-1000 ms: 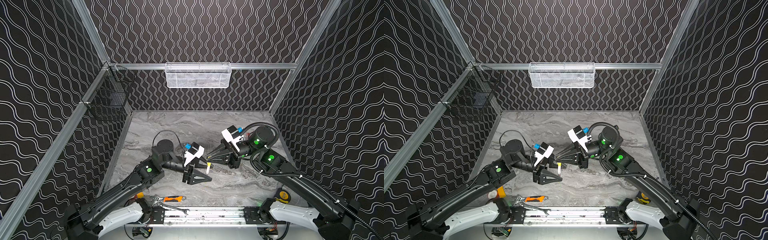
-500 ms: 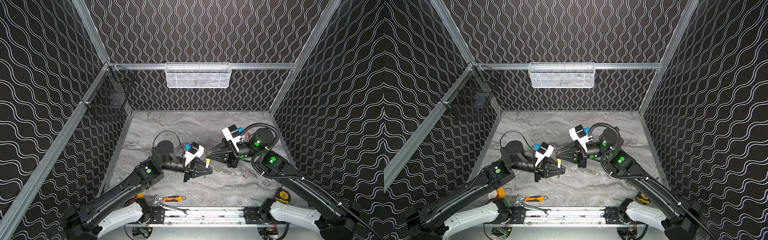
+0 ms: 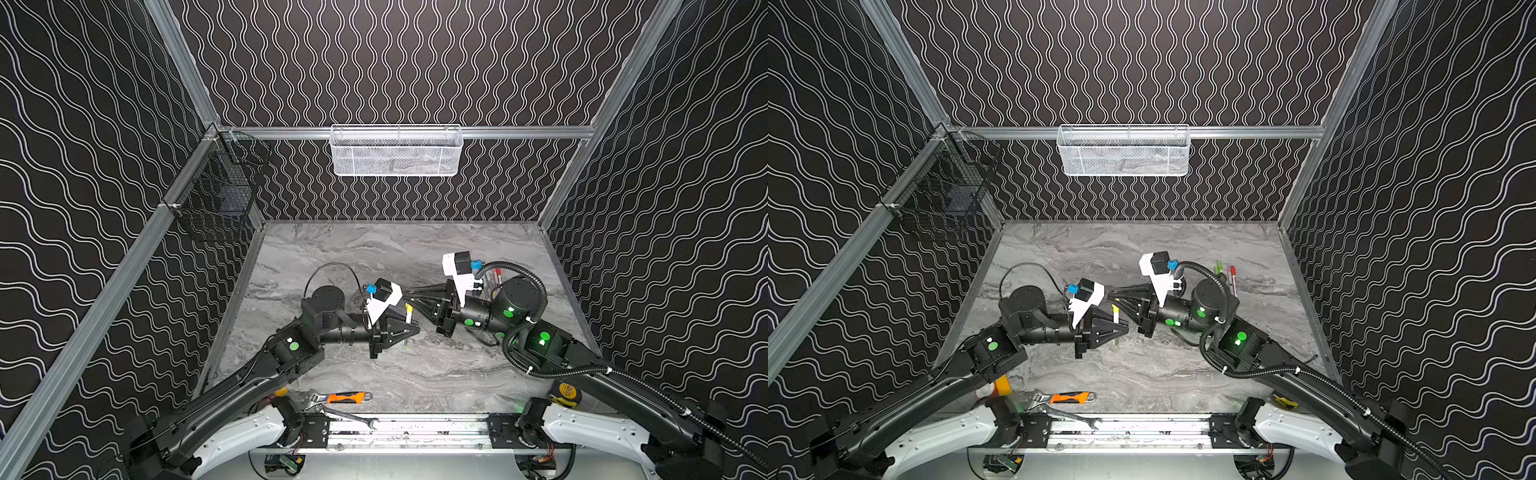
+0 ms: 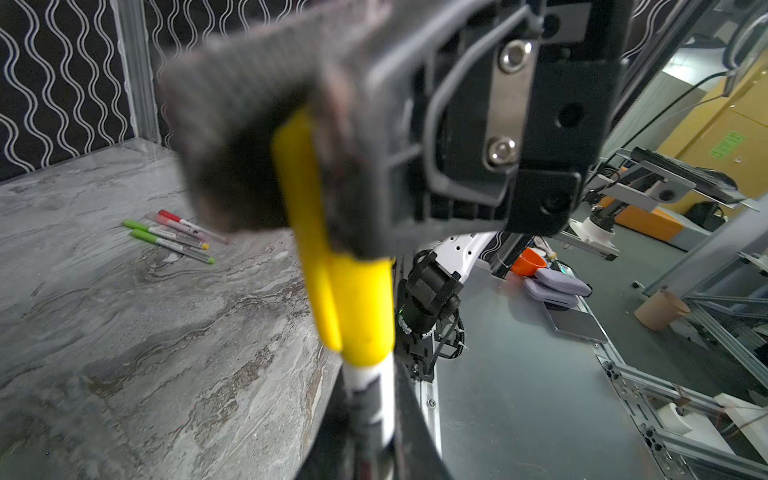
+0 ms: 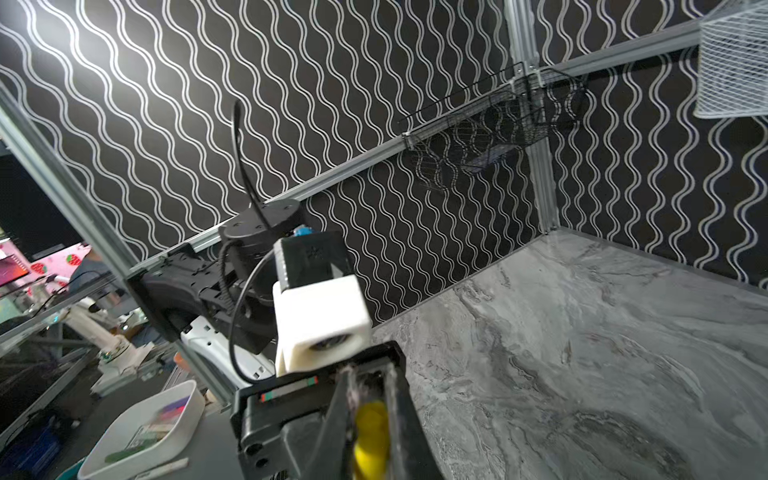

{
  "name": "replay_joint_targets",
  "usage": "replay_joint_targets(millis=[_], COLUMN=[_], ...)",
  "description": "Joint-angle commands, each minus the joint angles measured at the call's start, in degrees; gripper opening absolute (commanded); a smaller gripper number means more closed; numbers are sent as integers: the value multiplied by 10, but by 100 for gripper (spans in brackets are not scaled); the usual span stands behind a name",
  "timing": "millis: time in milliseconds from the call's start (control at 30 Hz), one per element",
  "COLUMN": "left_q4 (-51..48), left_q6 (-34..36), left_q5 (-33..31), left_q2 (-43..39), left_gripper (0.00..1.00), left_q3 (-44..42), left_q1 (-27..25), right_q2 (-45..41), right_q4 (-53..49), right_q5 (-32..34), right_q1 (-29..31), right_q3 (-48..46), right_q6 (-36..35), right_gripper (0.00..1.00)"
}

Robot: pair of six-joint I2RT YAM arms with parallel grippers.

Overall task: Insert the pens into the pen caps
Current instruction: 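Carry the capped marker with the right gripper to the row of markers and lower it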

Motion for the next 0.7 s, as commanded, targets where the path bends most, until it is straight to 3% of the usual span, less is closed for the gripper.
replay_joint_targets(millis=[0, 67, 100, 133, 167, 267, 367, 500, 667], left_q4=[114, 93, 81, 58, 29, -65, -139, -212, -269], left_q6=[27, 33, 38, 44, 57, 96, 121, 136, 147], left_q5=[9, 5, 2, -7, -20, -57, -81, -97, -87], left_q2=[-12, -18, -23, -30, -37, -55, -72, -94, -104], left_gripper=[9, 35, 55, 84, 98, 99, 99, 99, 99], left_q3=[10, 9, 9, 10, 12, 30, 50, 66, 77], left_q1=[-2, -2, -2, -2, -2, -2, -2, -2, -2], right_q2=[11, 14, 16, 19, 21, 29, 50, 121, 291], right_q4=[-103, -114, -118, -124, -129, -134, -172, -275, -416], right_q5=[79, 98, 104, 101, 92, 51, 46, 94, 191], right_q1=[-1, -6, -15, -33, -57, -143, -198, -257, -332], right_q3=[0, 13, 18, 25, 31, 34, 60, 111, 218], right_q6=[21, 22, 26, 32, 42, 75, 59, -6, -120], right_gripper=[0, 0, 0, 0, 0, 0, 0, 0, 0])
